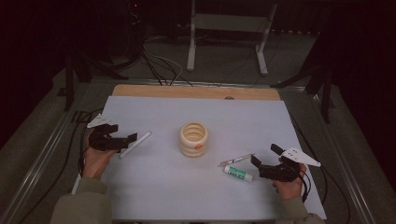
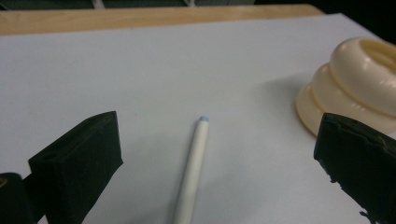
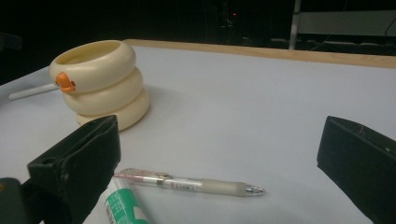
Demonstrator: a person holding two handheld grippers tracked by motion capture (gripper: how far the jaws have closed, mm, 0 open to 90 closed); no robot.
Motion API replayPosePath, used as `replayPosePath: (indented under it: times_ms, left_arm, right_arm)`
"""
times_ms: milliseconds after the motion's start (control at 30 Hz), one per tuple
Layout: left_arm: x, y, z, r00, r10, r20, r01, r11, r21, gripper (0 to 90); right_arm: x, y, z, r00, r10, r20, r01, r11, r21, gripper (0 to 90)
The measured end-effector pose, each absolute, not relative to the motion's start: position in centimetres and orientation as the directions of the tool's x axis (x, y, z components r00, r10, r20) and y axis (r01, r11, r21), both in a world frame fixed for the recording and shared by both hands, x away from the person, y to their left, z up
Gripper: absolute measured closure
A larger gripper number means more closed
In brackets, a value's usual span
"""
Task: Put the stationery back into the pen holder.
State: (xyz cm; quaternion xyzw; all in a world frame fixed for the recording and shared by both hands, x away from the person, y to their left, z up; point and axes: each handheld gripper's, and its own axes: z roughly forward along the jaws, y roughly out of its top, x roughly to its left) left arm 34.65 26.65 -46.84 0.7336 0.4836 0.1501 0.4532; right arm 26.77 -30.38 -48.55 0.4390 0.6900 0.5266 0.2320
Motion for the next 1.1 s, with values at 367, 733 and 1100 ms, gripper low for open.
replayPosePath:
  times_ms: [367, 733, 1100]
  left_arm:
    - [35.6, 26.2, -47.8, 0.452, 0.864, -0.223, 0.629, -0.131, 0.766, 6.7]
    - [36.6, 26.0, -49.2, 0.458, 0.855, -0.244, 0.696, -0.174, 0.696, 16.9]
    - [37.6, 25.1, -50.8, 0.441, 0.864, -0.241, 0.754, -0.211, 0.622, 46.7]
  right_arm:
    - [26.8, -30.4, -48.6, -0.504, 0.851, 0.148, 0.369, 0.057, 0.928, 0.0]
    - [26.8, -30.4, -48.7, -0.506, 0.849, 0.151, 0.372, 0.057, 0.927, 0.0]
    - [27.0, -30.4, -48.9, -0.507, 0.847, 0.156, 0.378, 0.056, 0.924, 0.0]
